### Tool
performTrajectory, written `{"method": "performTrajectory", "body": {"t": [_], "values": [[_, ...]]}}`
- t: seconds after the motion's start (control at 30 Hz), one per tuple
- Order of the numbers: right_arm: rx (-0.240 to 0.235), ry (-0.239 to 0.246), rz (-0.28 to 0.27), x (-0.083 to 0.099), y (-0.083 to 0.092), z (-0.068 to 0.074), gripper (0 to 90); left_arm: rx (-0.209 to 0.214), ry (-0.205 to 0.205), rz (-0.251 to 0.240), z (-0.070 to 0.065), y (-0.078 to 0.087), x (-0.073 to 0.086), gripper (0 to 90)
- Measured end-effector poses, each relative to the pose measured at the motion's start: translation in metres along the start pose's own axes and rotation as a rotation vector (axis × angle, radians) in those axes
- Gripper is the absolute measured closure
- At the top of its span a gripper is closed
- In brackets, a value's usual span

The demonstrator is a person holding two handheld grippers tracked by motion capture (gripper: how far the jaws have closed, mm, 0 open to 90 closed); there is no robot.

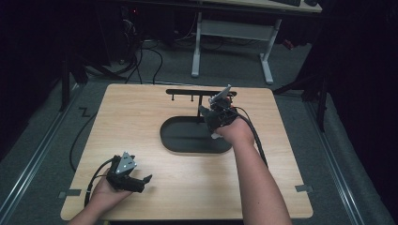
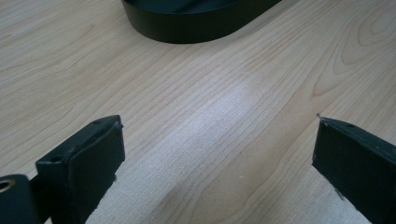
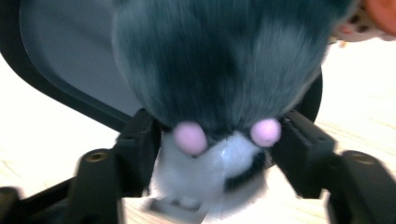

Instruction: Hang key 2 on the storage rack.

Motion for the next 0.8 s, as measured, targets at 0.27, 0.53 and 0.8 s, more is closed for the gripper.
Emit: {"method": "performTrajectory", "body": {"t": [0.27, 0.53, 0.8], "values": [[-0.021, -0.021, -0.068, 0.01, 0.015, -0.005, 31.8, 0.002, -0.008, 0.0, -0.003, -0.003, -0.002, 3.0], [-0.042, -0.024, -0.114, 0.023, 0.028, -0.007, 32.9, 0.018, -0.008, 0.001, -0.003, -0.007, -0.003, 3.0], [-0.036, -0.034, -0.17, 0.042, 0.031, -0.014, 32.9, 0.031, -0.014, -0.007, -0.004, -0.008, -0.005, 3.0]]}}
Point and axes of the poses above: each handheld gripper's, and its own axes: y roughly backward along the jaws, x roughly out of its underside, z roughly to its left, the point moved 3 cm from there along -y, roughly forward along the jaws, and after that the axes turned 3 degrees about -z, right-handed, at the moved point
